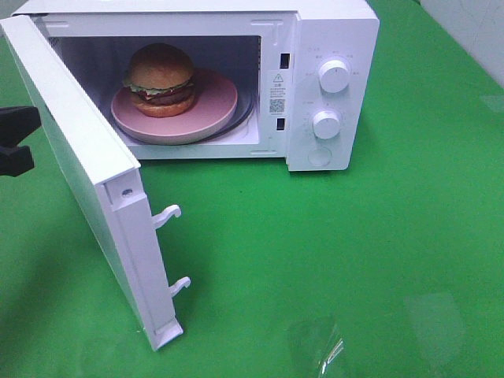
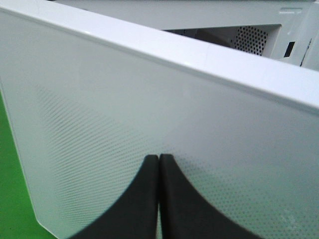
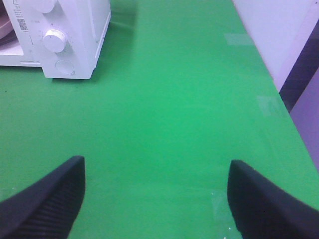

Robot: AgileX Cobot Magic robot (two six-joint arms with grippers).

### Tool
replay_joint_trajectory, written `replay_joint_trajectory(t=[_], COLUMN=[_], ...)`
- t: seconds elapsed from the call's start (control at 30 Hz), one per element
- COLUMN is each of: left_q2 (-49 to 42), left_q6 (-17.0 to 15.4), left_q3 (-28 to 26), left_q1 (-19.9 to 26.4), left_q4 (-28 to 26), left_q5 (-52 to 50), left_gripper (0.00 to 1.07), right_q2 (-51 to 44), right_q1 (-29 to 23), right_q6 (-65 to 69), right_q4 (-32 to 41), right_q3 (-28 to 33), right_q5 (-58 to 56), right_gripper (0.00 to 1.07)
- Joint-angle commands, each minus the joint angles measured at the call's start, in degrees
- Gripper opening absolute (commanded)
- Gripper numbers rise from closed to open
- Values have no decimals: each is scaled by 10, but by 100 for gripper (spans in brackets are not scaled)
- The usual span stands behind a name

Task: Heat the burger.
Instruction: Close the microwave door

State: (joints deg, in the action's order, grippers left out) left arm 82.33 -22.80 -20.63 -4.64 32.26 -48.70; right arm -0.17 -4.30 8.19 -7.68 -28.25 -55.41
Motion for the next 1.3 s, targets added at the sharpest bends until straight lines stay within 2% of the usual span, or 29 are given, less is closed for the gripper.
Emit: replay_joint_trajectory(t=[0.03,0.07,0.13,0.2,0.43,0.47,0.67,0.77,0.87,1.03,1.1,1.2,1.3], left_q2=[18,18,38,48,72,86,117,140,152,195,202,230,241], left_q6=[21,21,50,58,62,62,65,88,97,123,127,142,149], left_q3=[-16,-16,-23,-29,-57,-78,-120,-152,-171,-238,-246,-289,-309], left_q1=[-36,-36,-69,-83,-116,-136,-166,-193,-206,-242,-247,-264,-270], left_q4=[-36,-36,-92,-112,-127,-140,-172,-205,-222,-265,-276,-316,-323], left_q5=[-6,-6,-6,-6,-4,-1,11,22,34,60,61,75,90], left_gripper=[0,0,0,0,0,0,0,0,0,0,0,0,0], right_q2=[-15,-15,-15,-15,-15,-15,-15,-15,-15,-15,-15,-15,-15], right_q1=[3,3,3,3,3,3,3,3,3,3,3,3,3], right_q6=[5,5,5,5,5,5,5,5,5,5,5,5,5], right_q4=[2,2,2,2,2,2,2,2,2,2,2,2,2], right_q3=[1,1,1,1,1,1,1,1,1,1,1,1,1], right_q5=[4,4,4,4,4,4,4,4,4,4,4,4,4], right_gripper=[76,76,76,76,76,76,76,76,76,76,76,76,76])
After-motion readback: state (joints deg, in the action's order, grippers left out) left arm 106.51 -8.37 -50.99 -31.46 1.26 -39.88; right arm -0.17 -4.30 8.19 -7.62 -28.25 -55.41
